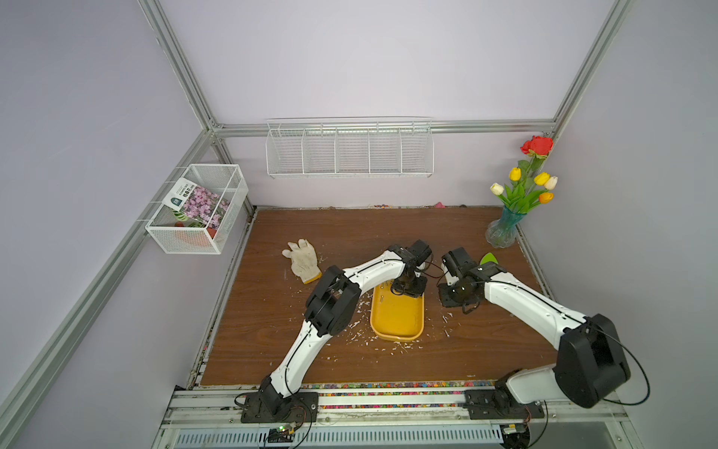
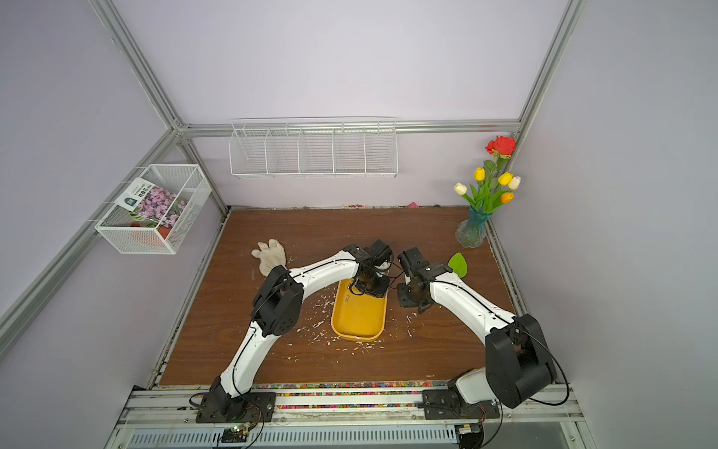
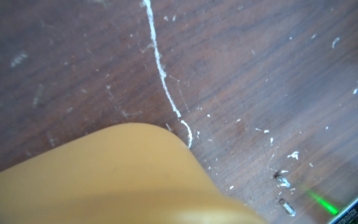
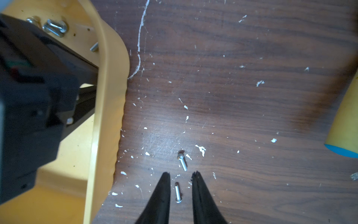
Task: Take out the screws from the storage box
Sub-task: Pick up the screw from the storage box, then place the screw at the center of the board.
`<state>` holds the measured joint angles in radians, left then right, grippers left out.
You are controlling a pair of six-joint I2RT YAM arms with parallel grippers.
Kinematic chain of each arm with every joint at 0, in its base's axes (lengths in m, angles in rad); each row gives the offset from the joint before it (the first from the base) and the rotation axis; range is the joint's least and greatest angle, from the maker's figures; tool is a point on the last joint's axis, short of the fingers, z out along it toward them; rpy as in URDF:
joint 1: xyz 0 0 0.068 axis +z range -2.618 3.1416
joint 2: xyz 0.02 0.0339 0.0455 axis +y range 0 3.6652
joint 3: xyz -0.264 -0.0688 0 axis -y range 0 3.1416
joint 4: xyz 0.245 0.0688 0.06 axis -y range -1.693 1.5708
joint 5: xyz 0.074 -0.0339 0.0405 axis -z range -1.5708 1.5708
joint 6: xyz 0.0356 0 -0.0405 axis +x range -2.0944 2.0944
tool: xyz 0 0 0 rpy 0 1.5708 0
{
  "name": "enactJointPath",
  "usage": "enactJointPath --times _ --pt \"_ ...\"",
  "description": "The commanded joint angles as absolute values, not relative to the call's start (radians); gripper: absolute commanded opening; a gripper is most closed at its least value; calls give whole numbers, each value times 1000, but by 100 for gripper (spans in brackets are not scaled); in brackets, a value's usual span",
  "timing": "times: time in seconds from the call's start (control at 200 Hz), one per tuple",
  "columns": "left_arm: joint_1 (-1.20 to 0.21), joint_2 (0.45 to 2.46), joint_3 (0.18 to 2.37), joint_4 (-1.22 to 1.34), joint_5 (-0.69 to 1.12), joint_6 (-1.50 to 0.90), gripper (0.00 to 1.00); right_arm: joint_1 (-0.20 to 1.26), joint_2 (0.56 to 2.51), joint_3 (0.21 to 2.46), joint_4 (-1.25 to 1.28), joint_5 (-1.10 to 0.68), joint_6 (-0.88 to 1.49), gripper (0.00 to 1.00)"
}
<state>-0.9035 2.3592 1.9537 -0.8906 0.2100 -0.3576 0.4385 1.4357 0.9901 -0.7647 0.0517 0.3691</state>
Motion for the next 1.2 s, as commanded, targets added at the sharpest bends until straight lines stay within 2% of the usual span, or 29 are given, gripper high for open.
enactJointPath --times 0.0,0.395,0.665,0.88,1.195 --pt "-901 2385 1918 -922 194 -350 3 434 1413 1016 -784 50 357 25" --pt "-797 2101 1745 -901 227 -398 2 497 1402 1109 -751 -37 322 23" --pt "-695 1884 1641 -941 231 -402 2 614 1555 1191 -689 -67 355 22" --pt "-575 1715 1435 -885 216 -405 2 704 1741 1309 -683 -102 399 25" --pt "-505 1632 1174 -746 230 -398 2 727 1895 1365 -620 -127 437 26"
